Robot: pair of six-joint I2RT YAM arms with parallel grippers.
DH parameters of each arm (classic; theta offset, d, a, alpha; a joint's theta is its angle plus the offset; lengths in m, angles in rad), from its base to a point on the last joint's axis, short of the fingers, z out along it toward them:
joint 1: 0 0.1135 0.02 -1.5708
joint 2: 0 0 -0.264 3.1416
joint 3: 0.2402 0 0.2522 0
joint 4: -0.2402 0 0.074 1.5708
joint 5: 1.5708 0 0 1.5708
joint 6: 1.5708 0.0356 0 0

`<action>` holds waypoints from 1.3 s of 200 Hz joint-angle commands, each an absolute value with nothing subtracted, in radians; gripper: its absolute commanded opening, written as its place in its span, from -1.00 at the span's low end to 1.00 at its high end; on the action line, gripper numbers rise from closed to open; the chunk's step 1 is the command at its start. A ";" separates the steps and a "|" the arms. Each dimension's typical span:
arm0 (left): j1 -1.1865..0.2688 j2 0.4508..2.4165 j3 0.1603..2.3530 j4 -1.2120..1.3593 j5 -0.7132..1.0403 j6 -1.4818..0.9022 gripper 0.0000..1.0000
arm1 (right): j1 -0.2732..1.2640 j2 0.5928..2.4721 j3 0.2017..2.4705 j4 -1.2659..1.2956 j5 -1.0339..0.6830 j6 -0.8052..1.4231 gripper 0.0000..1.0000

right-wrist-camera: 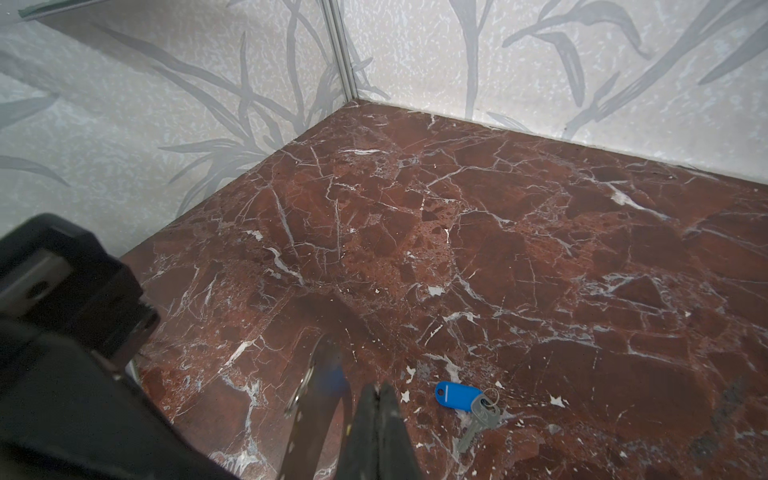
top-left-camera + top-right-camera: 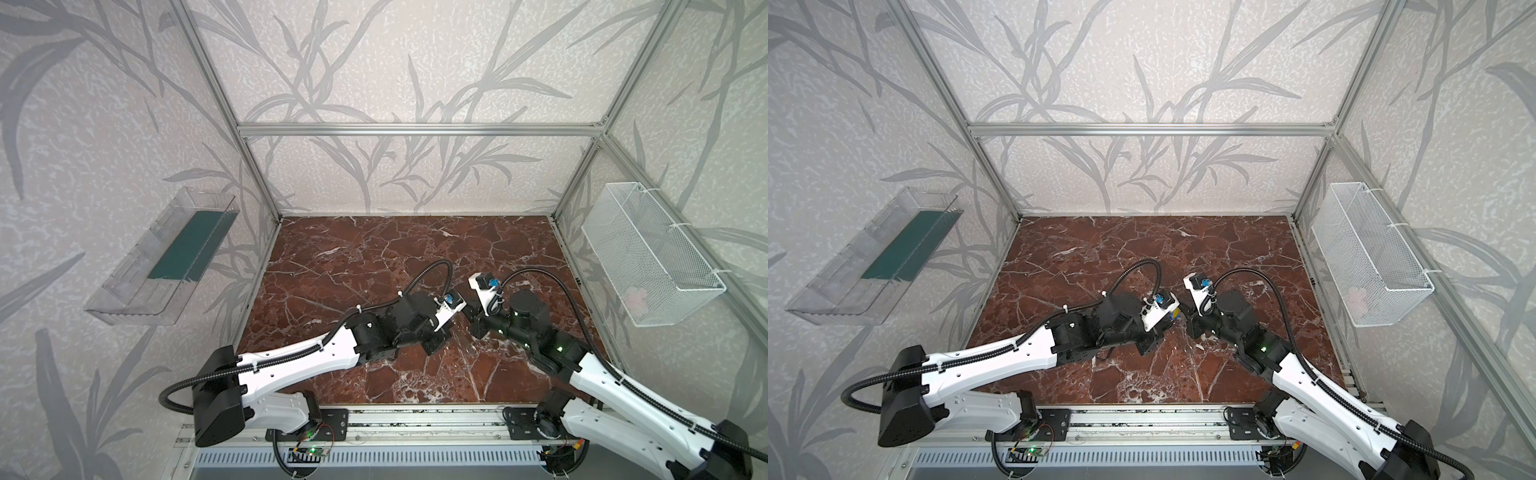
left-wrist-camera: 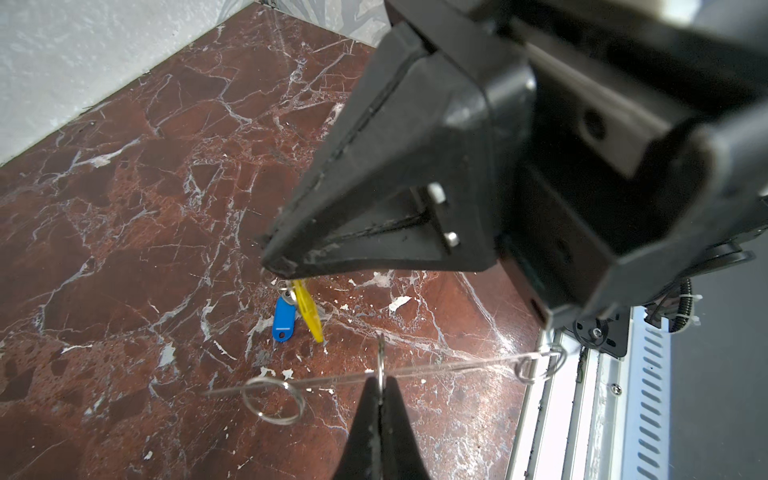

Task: Put the keys on the keyring

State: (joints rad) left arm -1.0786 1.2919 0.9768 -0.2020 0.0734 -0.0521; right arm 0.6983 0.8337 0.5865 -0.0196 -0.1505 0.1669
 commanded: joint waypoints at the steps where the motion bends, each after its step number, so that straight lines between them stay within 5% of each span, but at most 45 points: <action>1: -1.069 1.263 0.979 -0.188 0.037 -0.070 -1.00 | 0.695 0.809 0.575 -0.003 -0.181 0.146 -1.00; 260: -1.035 1.271 0.988 -0.205 0.072 -0.104 -1.00 | 0.695 0.771 0.523 0.064 -0.428 0.078 -1.00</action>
